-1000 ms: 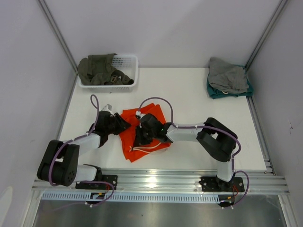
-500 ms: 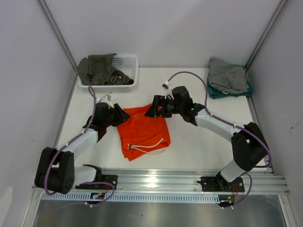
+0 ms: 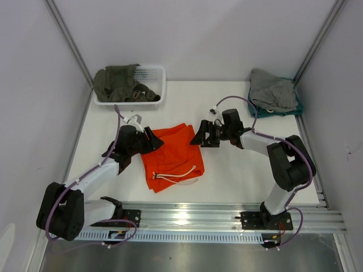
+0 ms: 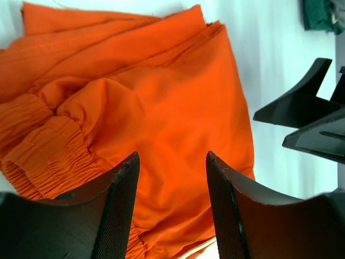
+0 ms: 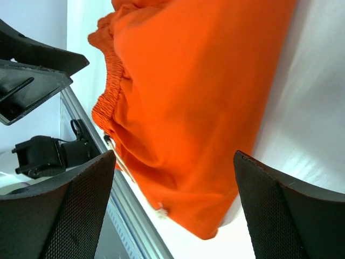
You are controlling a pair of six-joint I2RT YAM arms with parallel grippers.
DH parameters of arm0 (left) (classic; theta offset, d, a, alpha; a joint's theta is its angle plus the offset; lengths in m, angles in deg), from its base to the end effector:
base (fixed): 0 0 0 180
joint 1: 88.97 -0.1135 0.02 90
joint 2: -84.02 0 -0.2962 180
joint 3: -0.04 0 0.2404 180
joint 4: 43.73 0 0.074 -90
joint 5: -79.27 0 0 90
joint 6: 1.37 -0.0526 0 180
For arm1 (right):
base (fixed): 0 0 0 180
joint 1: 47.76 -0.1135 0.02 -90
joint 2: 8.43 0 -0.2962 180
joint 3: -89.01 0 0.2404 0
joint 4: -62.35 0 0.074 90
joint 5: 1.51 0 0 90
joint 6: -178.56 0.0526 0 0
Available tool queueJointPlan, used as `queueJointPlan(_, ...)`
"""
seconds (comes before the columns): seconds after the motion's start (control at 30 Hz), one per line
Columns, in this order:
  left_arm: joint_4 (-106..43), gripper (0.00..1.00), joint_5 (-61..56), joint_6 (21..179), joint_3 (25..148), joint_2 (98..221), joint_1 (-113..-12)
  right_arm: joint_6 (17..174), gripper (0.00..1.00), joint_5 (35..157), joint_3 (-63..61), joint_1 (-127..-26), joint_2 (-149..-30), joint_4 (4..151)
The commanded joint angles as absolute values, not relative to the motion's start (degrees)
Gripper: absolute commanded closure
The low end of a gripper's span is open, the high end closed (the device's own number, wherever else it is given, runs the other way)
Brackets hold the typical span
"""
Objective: Fold and stack the shorts
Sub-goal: Fold the shorts, then neatly place the folded shorts to the corner
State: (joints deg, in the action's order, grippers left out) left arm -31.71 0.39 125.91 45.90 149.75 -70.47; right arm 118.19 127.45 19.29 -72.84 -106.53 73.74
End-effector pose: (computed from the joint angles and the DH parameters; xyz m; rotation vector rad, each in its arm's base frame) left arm 0.2158 -0.0829 0.2355 -0.2431 2.2036 -0.7658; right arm 0.3134 0.1832 0.2190 -0.2980 2.3788 1.2525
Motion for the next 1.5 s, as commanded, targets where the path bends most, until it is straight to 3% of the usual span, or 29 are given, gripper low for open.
queueJointPlan(0.0, -35.4, 0.44, 0.3, 126.7, 44.8, 152.1, -69.0, 117.2, 0.09, 132.9, 21.0, -71.5, -109.5, 65.3)
queueJointPlan(0.4, -41.9, 0.44, 0.4, 126.6, 44.5, 164.5, -66.8, 117.9, 0.12, 135.7, 19.9, -71.6, -119.3, 59.0)
queueJointPlan(0.57, -44.2, 0.44, 0.4, 126.5, 43.2, 166.6, -66.6, 118.0, 0.31, 136.8, 19.8, -72.2, -121.8, 57.9)
queueJointPlan(0.63, -44.6, 0.44, 0.5, 126.4, 43.4, 167.9, -66.6, 118.0, 0.34, 137.0, 19.8, -72.6, -122.3, 57.6)
queueJointPlan(0.87, -45.7, 0.43, 0.5, 126.2, 43.2, 169.9, -66.5, 120.0, 0.30, 137.8, 20.8, -76.4, -125.0, 54.0)
queueJointPlan(0.97, -46.1, 0.44, 0.5, 126.2, 43.0, 170.1, -66.5, 120.9, 0.32, 138.4, 20.5, -77.2, -126.1, 52.8)
queueJointPlan(1.0, -46.1, 0.43, 0.5, 126.2, 43.1, 170.2, -66.5, 121.4, 0.37, 138.6, 20.3, -77.2, -126.4, 52.6)
queueJointPlan(1.03, -46.2, 0.43, 0.4, 126.2, 43.0, 170.2, -66.5, 121.5, 0.52, 138.7, 20.1, -77.0, -126.7, 52.5)
queueJointPlan(1.17, -46.6, 0.43, 0.5, 126.2, 42.8, 170.2, -66.5, 122.6, 0.88, 139.5, 18.9, -76.0, -127.7, 52.2)
queueJointPlan(1.23, -47.1, 0.44, 0.8, 126.2, 42.5, 170.0, -66.4, 123.3, 0.98, 138.5, 18.7, -74.8, -127.3, 52.1)
queueJointPlan(1.47, -49.1, 0.44, 1.5, 126.0, 42.8, 172.3, -66.4, 120.7, 1.00, 135.8, 15.5, -69.3, -124.3, 58.2)
